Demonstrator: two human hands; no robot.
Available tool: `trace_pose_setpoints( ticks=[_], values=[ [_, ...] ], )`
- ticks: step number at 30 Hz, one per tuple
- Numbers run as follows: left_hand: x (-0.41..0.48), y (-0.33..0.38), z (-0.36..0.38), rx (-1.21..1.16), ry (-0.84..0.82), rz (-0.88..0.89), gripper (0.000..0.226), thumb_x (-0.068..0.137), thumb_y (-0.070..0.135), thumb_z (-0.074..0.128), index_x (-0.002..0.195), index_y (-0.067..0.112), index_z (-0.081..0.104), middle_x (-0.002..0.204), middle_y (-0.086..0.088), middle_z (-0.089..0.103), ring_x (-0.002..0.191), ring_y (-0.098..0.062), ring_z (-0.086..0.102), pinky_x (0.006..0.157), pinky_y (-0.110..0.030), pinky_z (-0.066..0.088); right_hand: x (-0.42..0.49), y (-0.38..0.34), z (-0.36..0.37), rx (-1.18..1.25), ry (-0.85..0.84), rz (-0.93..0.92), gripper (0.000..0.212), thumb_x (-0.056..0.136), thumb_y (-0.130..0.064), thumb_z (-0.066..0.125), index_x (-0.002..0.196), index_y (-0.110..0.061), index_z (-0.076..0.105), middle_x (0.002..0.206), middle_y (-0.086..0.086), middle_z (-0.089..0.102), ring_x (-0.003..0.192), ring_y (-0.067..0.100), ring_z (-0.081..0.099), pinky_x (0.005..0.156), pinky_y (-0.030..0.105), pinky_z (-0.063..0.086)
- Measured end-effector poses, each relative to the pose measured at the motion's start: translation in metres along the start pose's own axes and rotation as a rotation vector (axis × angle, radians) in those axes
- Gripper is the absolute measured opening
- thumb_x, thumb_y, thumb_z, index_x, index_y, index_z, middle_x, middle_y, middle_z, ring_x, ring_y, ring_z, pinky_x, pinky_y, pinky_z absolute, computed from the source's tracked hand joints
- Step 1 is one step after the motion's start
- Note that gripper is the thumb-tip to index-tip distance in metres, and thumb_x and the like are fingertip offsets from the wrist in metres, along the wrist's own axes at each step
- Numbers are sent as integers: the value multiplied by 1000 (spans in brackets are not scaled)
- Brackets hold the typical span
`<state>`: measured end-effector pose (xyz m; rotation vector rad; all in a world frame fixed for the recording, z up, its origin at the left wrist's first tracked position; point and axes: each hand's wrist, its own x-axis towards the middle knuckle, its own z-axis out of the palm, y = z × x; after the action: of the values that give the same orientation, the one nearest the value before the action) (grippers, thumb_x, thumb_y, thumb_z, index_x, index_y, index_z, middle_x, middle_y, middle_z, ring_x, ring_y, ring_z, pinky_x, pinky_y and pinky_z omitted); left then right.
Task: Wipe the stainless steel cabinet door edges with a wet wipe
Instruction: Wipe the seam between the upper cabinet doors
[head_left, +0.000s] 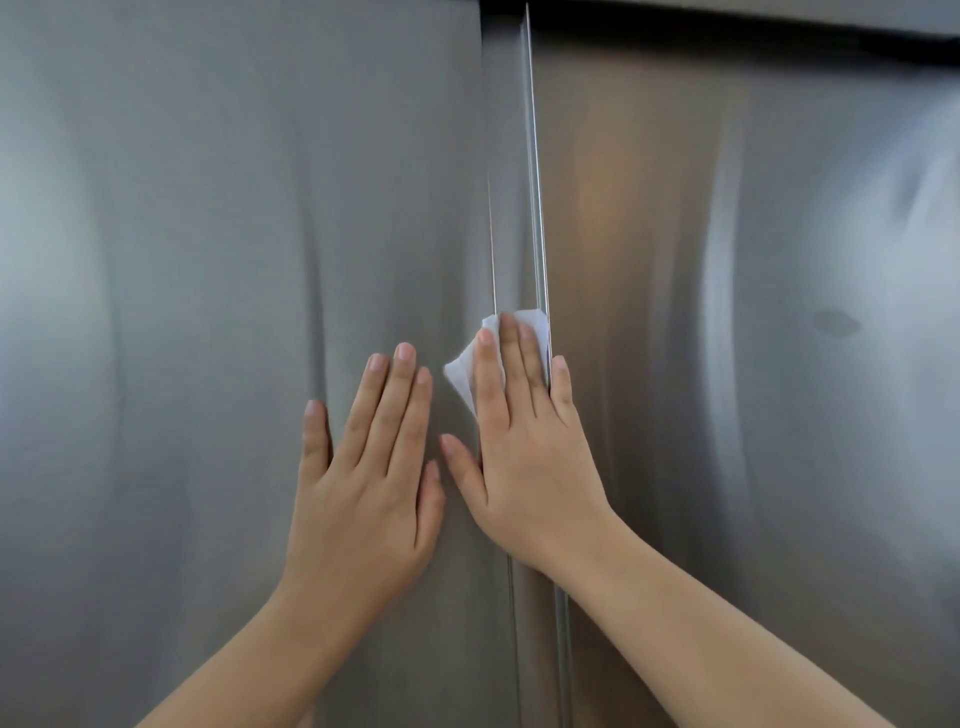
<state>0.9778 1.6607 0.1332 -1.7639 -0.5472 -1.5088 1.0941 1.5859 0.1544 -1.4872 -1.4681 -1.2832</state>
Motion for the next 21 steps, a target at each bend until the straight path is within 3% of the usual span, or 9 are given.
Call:
trace_pose_setpoints(
  ticks=[11,14,17,21],
  values=[
    [-46,10,-3,32,-64,34,55,91,21,29,142,2,31,150,-13,27,139,-23,23,112,-48,9,-56,-7,8,-78,0,-2,63,91,-40,31,140,-1,21,147,24,25,137,37,25,109,50,13],
    [-58,6,-6,66,-101,119,55,92,23,30,143,1,29,150,-14,26,139,-24,23,111,-49,10,-43,-2,1,-147,-95,-25,64,93,-44,24,143,-8,6,152,22,11,142,34,11,114,41,-3],
    [-61,2,-7,85,-111,164,55,94,25,30,143,2,30,150,-15,27,138,-24,25,110,-49,13,-12,5,-3,-150,-98,-11,67,95,-47,15,142,-8,-11,155,17,-5,144,29,-6,109,35,-22],
    [-64,5,-6,80,-101,128,54,94,25,28,144,2,29,150,-13,26,139,-24,23,110,-49,13,-9,0,4,-66,-32,37,67,95,-44,20,143,-4,-5,156,16,1,144,28,-1,112,37,-14]
  ],
)
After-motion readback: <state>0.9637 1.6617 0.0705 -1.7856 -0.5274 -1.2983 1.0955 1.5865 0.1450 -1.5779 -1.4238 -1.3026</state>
